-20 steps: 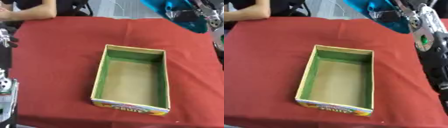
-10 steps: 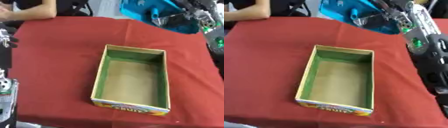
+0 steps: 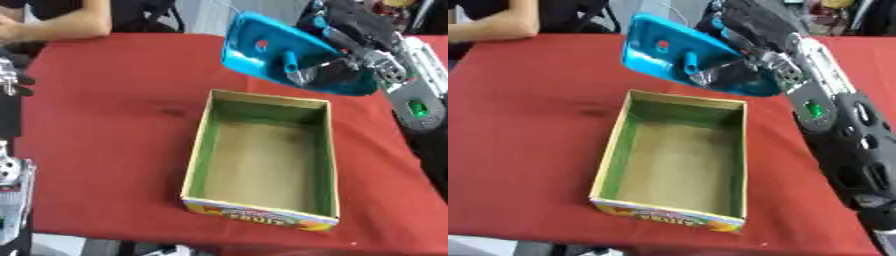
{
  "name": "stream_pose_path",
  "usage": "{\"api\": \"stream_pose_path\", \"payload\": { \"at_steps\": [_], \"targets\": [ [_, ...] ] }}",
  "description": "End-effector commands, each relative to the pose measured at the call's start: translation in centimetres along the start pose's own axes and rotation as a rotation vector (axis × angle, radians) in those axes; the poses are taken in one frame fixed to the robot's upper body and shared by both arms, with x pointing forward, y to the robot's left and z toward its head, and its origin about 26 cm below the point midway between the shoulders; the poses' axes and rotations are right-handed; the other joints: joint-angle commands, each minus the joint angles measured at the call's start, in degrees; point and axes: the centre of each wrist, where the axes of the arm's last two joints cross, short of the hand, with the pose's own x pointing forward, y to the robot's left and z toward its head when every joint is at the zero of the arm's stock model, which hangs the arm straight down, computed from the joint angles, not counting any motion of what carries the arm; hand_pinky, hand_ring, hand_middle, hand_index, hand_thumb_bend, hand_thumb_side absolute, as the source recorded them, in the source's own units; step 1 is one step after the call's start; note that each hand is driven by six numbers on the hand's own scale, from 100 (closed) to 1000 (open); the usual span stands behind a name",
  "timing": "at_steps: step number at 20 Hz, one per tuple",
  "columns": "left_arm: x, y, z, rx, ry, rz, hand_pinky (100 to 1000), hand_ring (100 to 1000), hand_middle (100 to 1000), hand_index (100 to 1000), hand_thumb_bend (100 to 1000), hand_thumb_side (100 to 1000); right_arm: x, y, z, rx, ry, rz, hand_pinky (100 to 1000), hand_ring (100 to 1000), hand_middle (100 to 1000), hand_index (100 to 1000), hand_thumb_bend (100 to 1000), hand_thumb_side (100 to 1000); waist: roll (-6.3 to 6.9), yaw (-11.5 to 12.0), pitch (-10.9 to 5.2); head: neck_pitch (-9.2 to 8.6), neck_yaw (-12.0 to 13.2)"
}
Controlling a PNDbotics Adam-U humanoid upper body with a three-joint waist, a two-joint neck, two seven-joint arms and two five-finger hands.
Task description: Pick up objects on the table and place them in the box.
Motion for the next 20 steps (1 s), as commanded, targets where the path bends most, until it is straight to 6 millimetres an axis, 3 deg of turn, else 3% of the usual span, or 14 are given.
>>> {"api": "stream_pose_path", "payload": {
  "at_steps": [1, 13, 20],
  "targets": [
    [0.7, 0.6, -0.7, 0.011, -0.039, -0.010, 432, 462, 569, 623, 100, 969, -0.4, 0.6, -0.1, 0.021, 0.008, -0.017, 100, 100, 100, 232, 100, 522, 0.21, 0.03, -0.79, -0.47, -0.39],
    [0.7, 0.5, -0.7, 0.009, -0.038, -0.005, 432, 462, 569, 623, 100, 969, -1.9, 7.2, 0.0, 0.093, 0.087, -0.109, 100, 100, 100, 248, 100, 477, 0.43, -0.08, -0.67, -0.51, -1.41],
    [0.8, 0.5, -0.7, 0.009, -0.039, -0.004, 431, 462, 569, 623, 100, 969, -2.2, 9.3, 0.2, 0.114, 0.125, -0.119, 100, 100, 100, 259, 100, 472, 0.41, -0.13, -0.63, -0.94, -4.48]
  ]
}}
